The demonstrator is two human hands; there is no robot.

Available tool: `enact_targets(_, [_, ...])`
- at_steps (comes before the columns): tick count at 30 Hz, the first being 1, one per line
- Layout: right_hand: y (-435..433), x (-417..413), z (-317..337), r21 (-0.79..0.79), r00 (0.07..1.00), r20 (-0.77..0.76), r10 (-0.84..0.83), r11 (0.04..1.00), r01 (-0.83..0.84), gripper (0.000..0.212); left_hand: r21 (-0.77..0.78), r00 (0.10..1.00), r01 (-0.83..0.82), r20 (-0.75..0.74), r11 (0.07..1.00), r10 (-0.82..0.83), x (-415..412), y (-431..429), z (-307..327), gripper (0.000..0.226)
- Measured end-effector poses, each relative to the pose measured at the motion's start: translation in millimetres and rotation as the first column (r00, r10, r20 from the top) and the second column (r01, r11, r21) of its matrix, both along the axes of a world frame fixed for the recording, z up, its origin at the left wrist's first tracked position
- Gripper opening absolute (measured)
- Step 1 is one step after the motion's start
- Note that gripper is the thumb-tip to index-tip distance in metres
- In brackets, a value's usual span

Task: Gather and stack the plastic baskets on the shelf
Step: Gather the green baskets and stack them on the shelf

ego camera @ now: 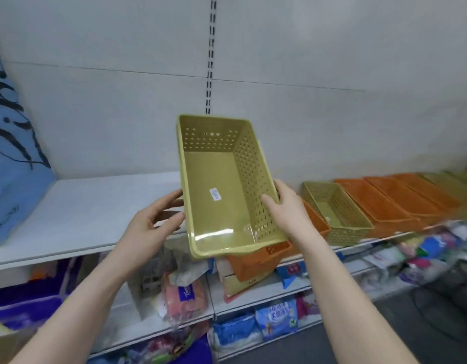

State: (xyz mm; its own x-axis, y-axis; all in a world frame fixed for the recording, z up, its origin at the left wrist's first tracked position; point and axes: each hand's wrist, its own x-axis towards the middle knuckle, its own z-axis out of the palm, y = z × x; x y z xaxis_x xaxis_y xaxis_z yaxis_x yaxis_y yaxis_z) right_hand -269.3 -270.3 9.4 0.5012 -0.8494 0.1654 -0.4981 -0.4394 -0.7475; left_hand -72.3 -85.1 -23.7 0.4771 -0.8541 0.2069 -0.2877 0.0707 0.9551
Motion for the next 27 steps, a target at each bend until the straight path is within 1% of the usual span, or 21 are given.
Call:
enact_targets(2, [-10.3, -37.9, -12.6, -0.012, 0.998, 0.028, -0.051, 0.999, 0.051, 0.036, -0.011, 0.998, 0.049, 0.028, 0.999, -0.049, -25.3, -25.5, -7.0, 0.052])
enact_targets(5, [-35.9, -95.1, -33.0, -0.016, 0.987, 0.019, -0.16, 0.987, 0.16, 0.032, 0.007, 0.989, 0.132, 0.066, 0.991, -0.132, -67.0, -71.3, -21.8, 0.054])
enact_targets(8, [-72.7, -156.7, -49.0, -0.021, 0.968, 0.011, -0.251, 0.968, 0.251, 0.034, 0.061, 0.967, 0.216, 0.128, 0.975, -0.222, -113.7, -125.1, -36.0, 0.05])
enact_targets(11, [-117.0, -221.4, -52.2, -0.022, 0.941, -0.003, -0.339, 0.941, 0.338, 0.04, 0.115, 0.943, 0.255, 0.188, 0.96, -0.273, -162.7, -181.6, -54.4, 0.044])
enact_targets(14, [-165.5, -284.9, -55.2, -0.036, 0.91, -0.03, -0.414, 0.91, 0.413, 0.041, 0.193, 0.942, 0.239, 0.192, 0.952, -0.275, -206.0, -235.7, -77.6, 0.042])
enact_targets(17, [-211.2, -333.9, -62.3, -0.037, 0.879, -0.05, -0.474, 0.881, 0.472, 0.038, 0.302, 0.926, 0.189, 0.263, 0.934, -0.273, -239.0, -286.4, -101.8, 0.042])
enact_targets(19, [-239.4, -353.0, -69.1, -0.022, 0.873, -0.052, -0.485, 0.874, 0.485, 0.038, 0.363, 0.91, 0.14, 0.319, 0.921, -0.264, -255.3, -317.9, -113.7, 0.044])
enact_targets(22, [-276.6, -362.2, -80.0, 0.018, 0.875, -0.055, -0.481, 0.876, 0.482, 0.037, 0.416, 0.873, 0.046, 0.425, 0.908, -0.239, -268.4, -363.1, -125.2, 0.047])
enact_targets(24, [-297.7, -358.5, -85.3, 0.036, 0.881, -0.043, -0.471, 0.881, 0.472, 0.038, 0.438, 0.843, 0.012, 0.478, 0.899, -0.244, -269.5, -390.9, -130.4, 0.049])
enact_targets(27, [-331.1, -342.1, -85.7, 0.057, 0.901, 0.003, -0.433, 0.9, 0.432, 0.038, 0.436, 0.758, -0.002, 0.588, 0.9, -0.283, -259.4, -430.1, -145.0, 0.049])
